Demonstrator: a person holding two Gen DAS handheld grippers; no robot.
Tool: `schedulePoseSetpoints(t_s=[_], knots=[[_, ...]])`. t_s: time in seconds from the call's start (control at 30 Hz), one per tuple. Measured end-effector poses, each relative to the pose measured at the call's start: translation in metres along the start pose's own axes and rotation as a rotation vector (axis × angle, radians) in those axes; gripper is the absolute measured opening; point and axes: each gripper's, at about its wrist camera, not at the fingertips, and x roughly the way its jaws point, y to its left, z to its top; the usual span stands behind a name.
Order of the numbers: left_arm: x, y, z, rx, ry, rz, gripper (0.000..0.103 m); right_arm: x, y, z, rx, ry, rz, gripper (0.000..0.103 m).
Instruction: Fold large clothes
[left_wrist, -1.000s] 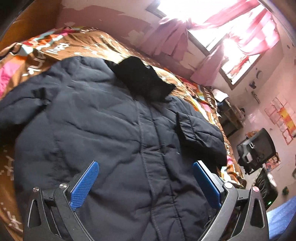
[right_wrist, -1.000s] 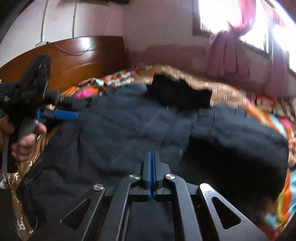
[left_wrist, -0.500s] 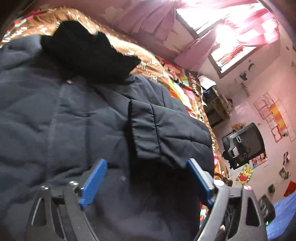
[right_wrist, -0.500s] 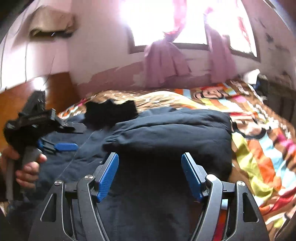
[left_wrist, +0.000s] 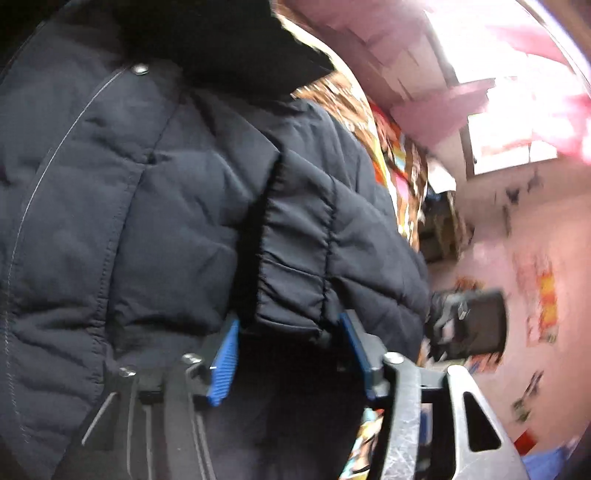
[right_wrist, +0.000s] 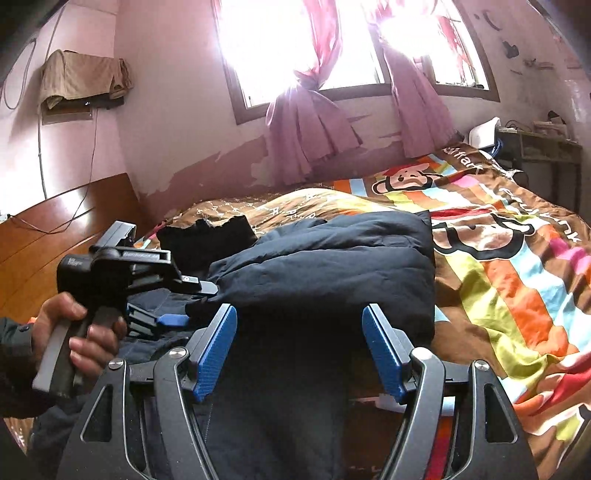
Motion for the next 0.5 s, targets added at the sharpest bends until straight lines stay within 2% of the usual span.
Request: schedulePoseSetpoints(t_s=[0.03,0.1,0.17,0.33,0.5], knots=[[-0.002,0.003,0.001,-0.019,-0.02,-0.004,0.009,0.001,-0.001,0.0,0.003,0.002,-0.005,0.066],[-0.009,0.005,0.001,-0.047,-0.066,-0.029,0.007,0.001,-0.002,-0.001,0.008,0.004,-0.007,0.066],[-0.021,0.0,0.0,-0.012,-0.116,-0.019,0.006,0.0,-0.001,0.0,0.007,0.004,-0.01,0.066],[-0.084,-0.029,-0.015,0.162,-0.264,0.038,0.006,0.003,0.005,0.008,0.0,-0.01,-0.012,0.066],[-0.156,-0.036,-0.028,0.276,-0.408,0.091,0.006,0.015,0.019,0.03,-0.008,-0.02,-0.005,0.066]])
